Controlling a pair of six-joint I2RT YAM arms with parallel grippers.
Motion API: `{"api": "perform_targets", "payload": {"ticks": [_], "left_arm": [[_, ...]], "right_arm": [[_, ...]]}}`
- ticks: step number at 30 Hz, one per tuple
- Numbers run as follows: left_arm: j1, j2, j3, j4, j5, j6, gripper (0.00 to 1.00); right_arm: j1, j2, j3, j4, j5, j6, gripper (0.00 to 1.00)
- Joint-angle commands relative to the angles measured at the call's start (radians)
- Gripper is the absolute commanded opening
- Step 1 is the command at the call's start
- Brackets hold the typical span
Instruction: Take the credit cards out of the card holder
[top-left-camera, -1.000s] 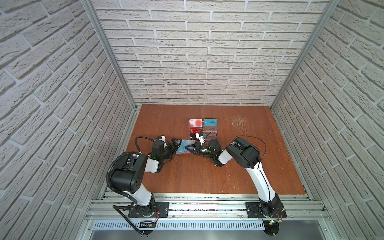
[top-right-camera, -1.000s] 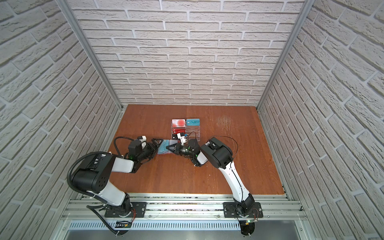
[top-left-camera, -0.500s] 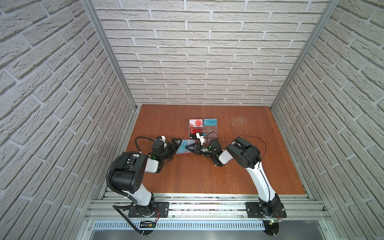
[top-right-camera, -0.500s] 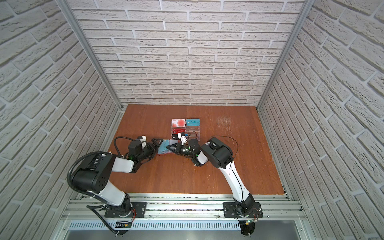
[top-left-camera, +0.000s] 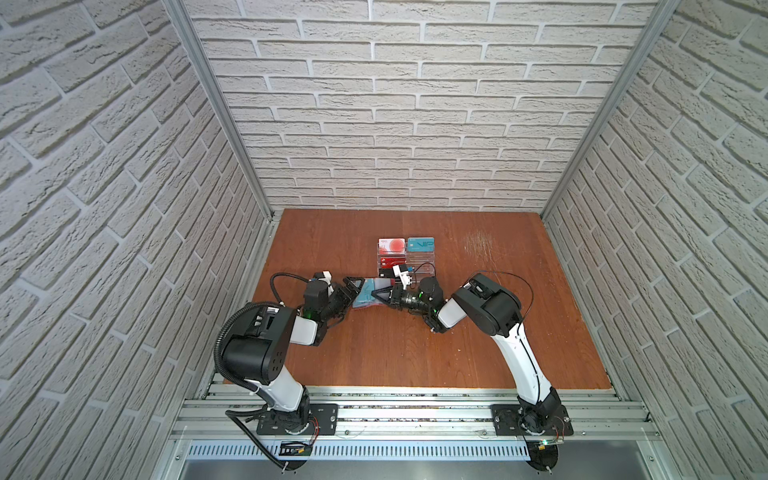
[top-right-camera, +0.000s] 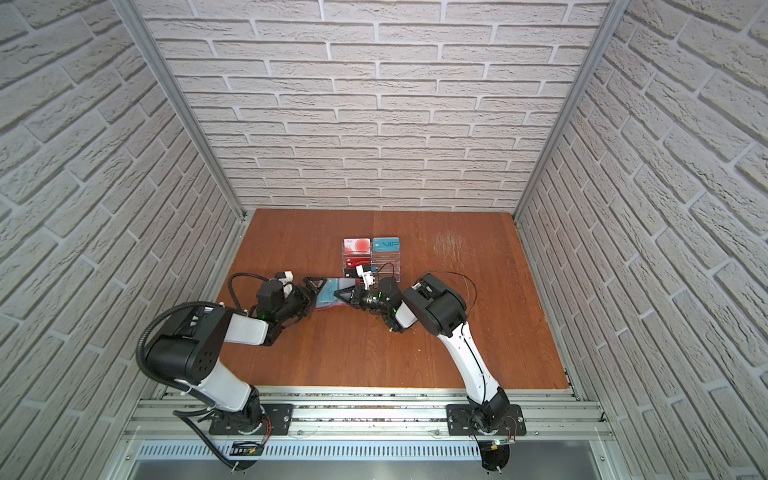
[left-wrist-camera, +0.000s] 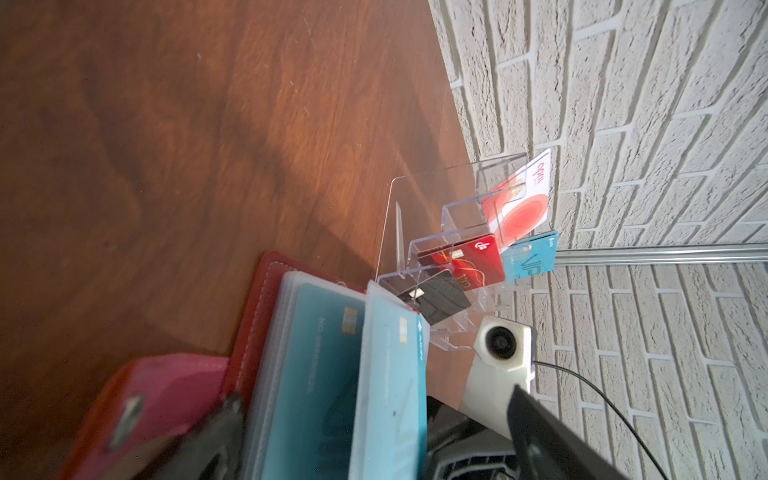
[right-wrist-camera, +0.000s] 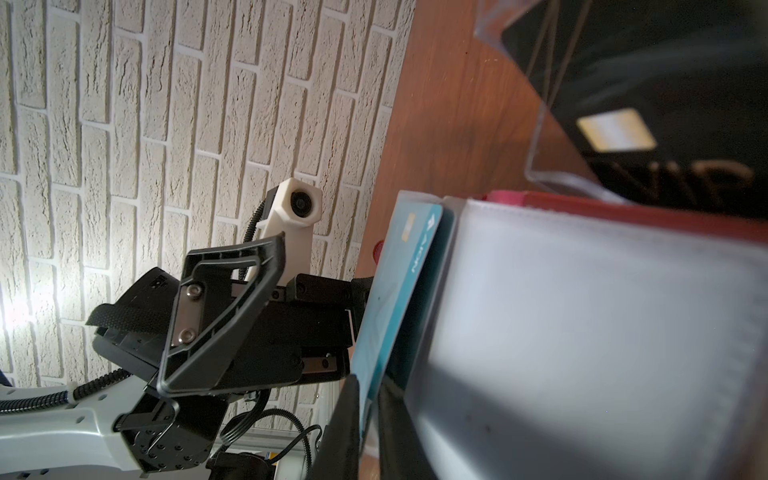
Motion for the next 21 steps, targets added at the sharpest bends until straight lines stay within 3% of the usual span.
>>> {"api": "perform_targets", "payload": {"ticks": [1,15,21], "left_arm": [[0.008,0.036,-0.024,-0.07,-0.012,0.011,0.98],[0.008,0.035,-0.026,-0.07,-0.011,0.011,0.98],[0.009,0.037,-0.026,-0.072,-0.011,0.015,0.98]], "right_arm": [[-0.01,-0.01,-0.01,0.073,-0.003,-0.001,0.13],[-0.013,-0.009,-0.021,0.066,-0.002,-0.002,0.06],[-0.034,-0.06,-0.06,-0.023,-0.006,-0.058,0.06]]}}
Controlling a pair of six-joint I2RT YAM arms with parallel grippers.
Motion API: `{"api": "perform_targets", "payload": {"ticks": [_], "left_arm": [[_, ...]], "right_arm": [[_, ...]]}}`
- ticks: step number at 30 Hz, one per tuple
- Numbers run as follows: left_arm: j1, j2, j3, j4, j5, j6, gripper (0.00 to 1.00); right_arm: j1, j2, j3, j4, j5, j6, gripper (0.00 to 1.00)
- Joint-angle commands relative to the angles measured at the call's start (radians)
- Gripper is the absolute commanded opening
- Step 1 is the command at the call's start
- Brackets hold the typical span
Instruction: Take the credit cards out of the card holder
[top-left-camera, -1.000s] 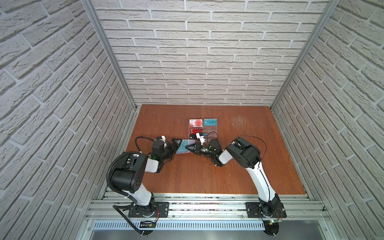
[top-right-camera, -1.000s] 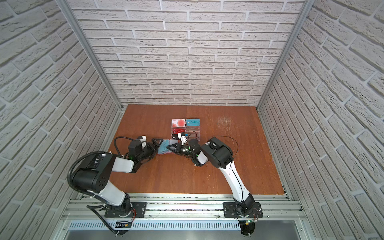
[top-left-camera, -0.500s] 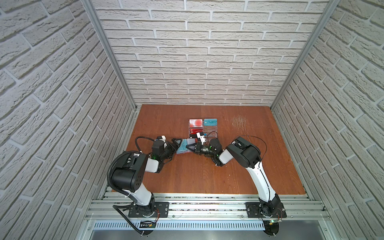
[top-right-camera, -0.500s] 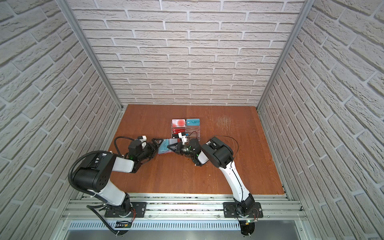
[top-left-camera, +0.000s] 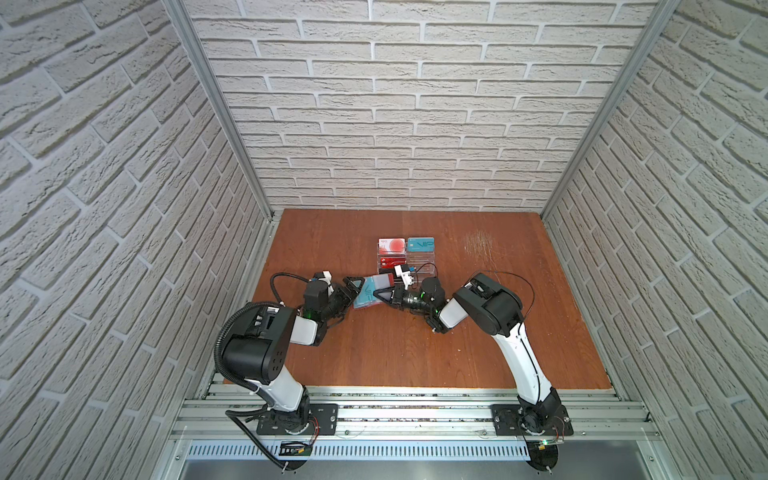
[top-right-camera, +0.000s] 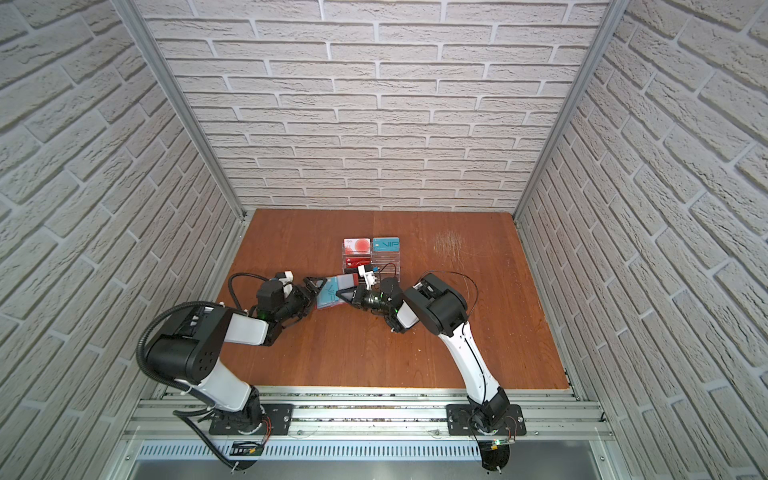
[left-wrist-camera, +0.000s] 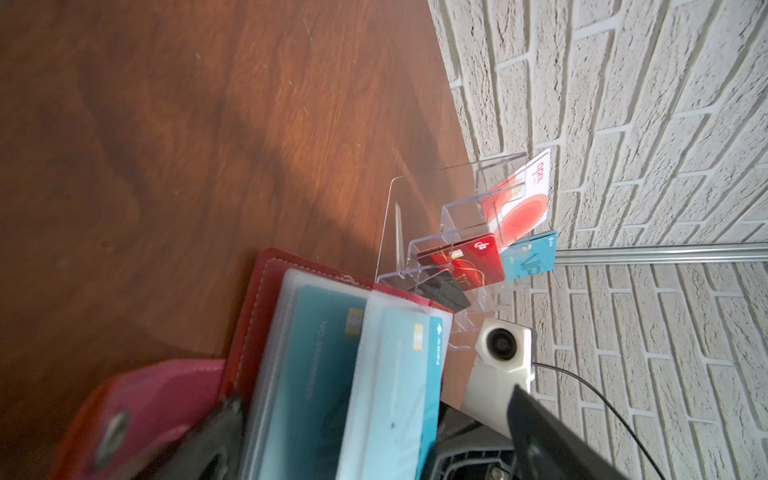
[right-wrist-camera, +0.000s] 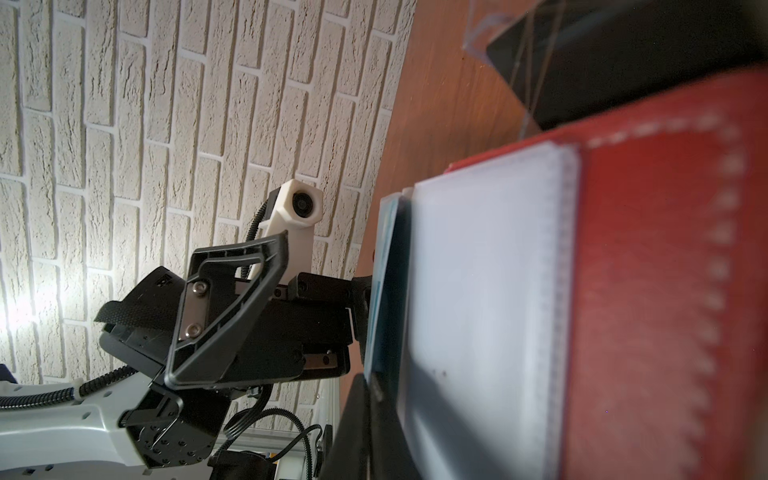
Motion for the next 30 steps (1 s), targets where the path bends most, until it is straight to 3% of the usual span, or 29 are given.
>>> {"api": "perform_targets", "payload": {"ticks": [1,11,16,23,25,30], "left_arm": [[0.01,0.038,-0.026,-0.073,-0.01,0.016,0.98],[0.015,0.021,-0.026,-0.092,-0.009,0.027,0.98],[0.015,-0.02,-0.021,-0.144,-0.013,0.053,0.98],[0.004,-0.109,0.014,-0.265,-0.009,0.095,0.98],[0.0,-0.152,0.033,-0.333,-0.014,0.118,0.98],[-0.017,-0.282,0.071,-0.493,-0.051,0.182,0.98]], "right_arm": [[-0.023,-0.056,-0.035,-0.052,-0.004,-0.062,0.06],[-0.061,-0.167,-0.089,-0.268,0.002,-0.198,0.05],[-0.099,-0.29,-0.102,-0.476,-0.037,-0.336,0.05],[-0.104,-0.564,0.021,-1.159,0.045,-0.725,0.06],[-0.104,-0.623,0.113,-1.409,0.109,-0.853,0.06],[-0.106,-0.711,0.318,-1.829,0.228,-1.128,0.06]]}}
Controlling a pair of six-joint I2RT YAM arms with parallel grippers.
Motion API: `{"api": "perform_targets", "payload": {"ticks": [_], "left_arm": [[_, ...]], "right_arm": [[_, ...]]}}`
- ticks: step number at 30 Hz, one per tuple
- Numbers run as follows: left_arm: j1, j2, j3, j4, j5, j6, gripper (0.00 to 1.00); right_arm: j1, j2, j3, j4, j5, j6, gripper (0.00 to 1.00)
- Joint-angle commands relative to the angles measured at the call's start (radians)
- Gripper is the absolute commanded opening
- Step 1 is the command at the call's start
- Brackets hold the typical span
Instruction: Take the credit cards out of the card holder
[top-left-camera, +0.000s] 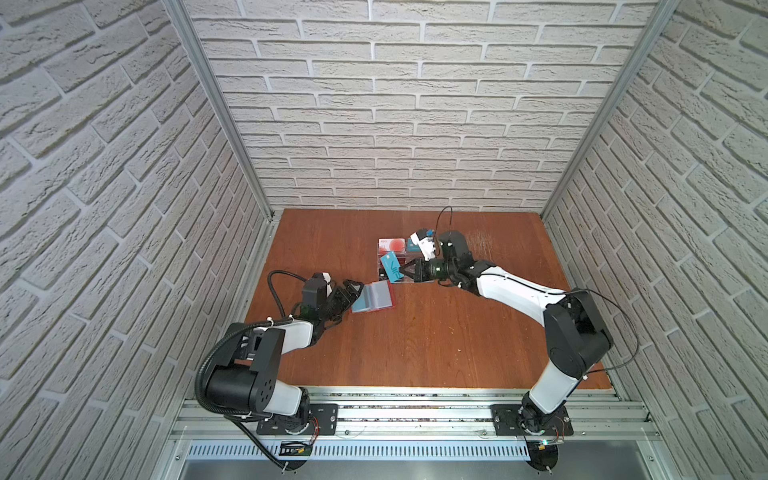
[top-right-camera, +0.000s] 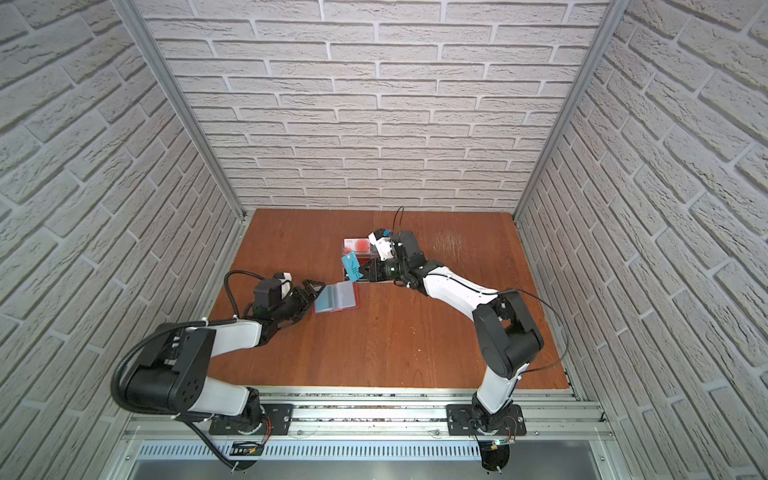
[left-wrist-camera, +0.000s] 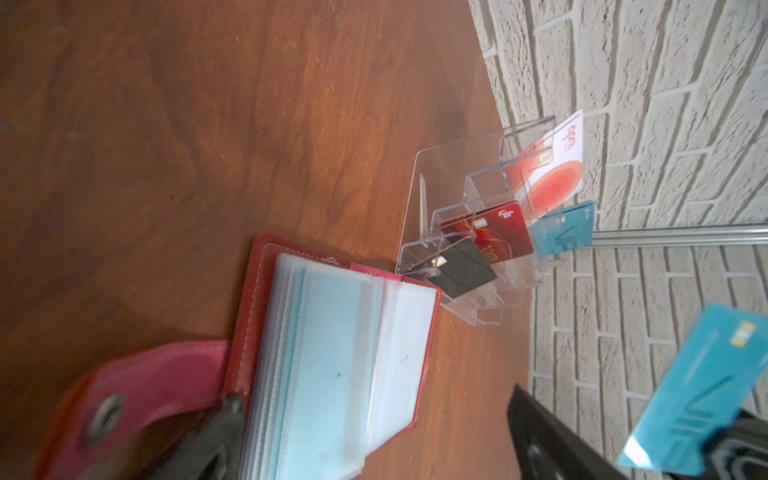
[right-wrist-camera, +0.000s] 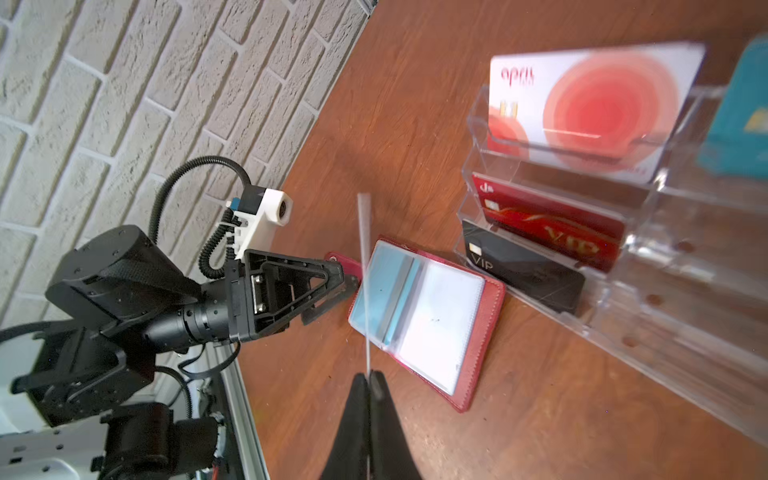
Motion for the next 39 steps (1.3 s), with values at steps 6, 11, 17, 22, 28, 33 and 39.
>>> {"api": "perform_targets", "payload": {"ticks": [6,11,17,22,28,33,39], "left_arm": [[-0.059,-0.214,0.082,-0.301,-0.133,0.162,0.98],[-0.115,-0.262,0.113,-0.361,-0.165,0.221,0.98],[-0.211,-0.247,0.139,-0.354,-0.226,0.275,0.98],[-0.236,-0.178,0.186,-0.345,-0.246,0.29,0.98],[-0.261,-0.108,0.224,-0.274,-0.239,0.303,0.98],[-0.292,-0.066,0.238,-0.171,-0.235,0.32,0.98],[-0.327,0.015,0.293,-0.127,-0.235,0.342,0.98]], "right_arm": [[-0.011,-0.073,0.236,-0.596,0.248,-0.526,0.06],[-0.027,-0.036,0.321,-0.644,0.29,-0.748,0.05],[-0.069,0.102,0.507,-0.793,0.29,-1.069,0.06],[-0.114,0.232,0.661,-0.871,0.301,-1.267,0.05],[-0.156,0.423,0.937,-0.995,0.288,-1.396,0.05],[-0.177,0.539,1.102,-1.056,0.282,-1.476,0.06],[-0.184,0.587,1.146,-1.057,0.258,-1.554,0.05]]}}
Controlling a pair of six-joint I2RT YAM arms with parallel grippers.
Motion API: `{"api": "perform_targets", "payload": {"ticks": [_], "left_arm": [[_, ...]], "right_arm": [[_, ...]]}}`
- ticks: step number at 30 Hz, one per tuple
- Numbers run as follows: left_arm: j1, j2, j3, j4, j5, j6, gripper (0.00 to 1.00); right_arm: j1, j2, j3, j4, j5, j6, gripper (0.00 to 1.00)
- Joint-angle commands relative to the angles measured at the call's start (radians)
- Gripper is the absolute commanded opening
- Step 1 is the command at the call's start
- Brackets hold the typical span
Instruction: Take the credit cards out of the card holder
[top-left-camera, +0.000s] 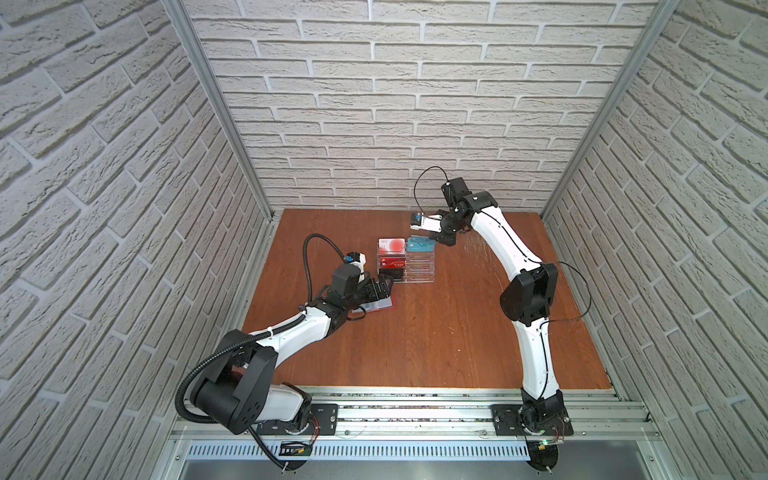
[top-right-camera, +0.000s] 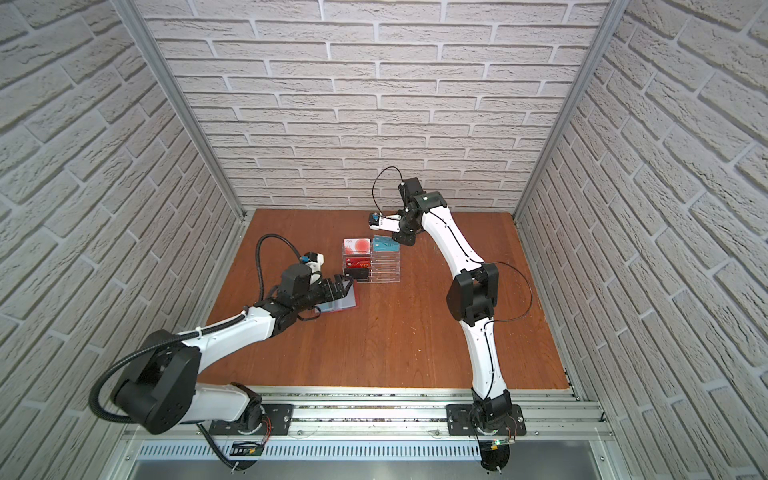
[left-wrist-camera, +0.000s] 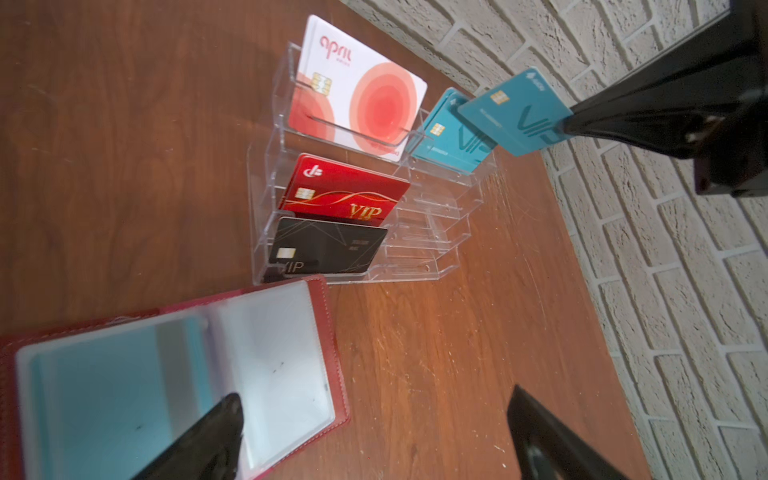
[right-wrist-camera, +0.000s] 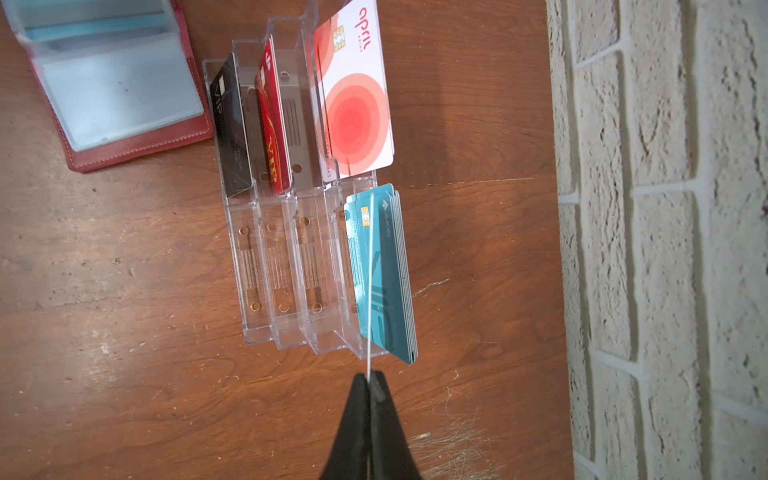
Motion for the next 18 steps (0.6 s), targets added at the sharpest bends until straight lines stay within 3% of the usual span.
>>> {"api": "perform_targets", "payload": {"ticks": [1,18], "left_arm": [[-0.011,0.043,0.044,0.091,-0.01,0.03,0.98],[-0.017,0.106,0.059,0.116,-0.008,0.034,0.98]], "right_arm": [[-0.002,0.005,0.024,-0.026,-0.036,-0.079,0.06],[-0.004,0.084,0.039,0.064,-0.027,-0.103,0.05]]}}
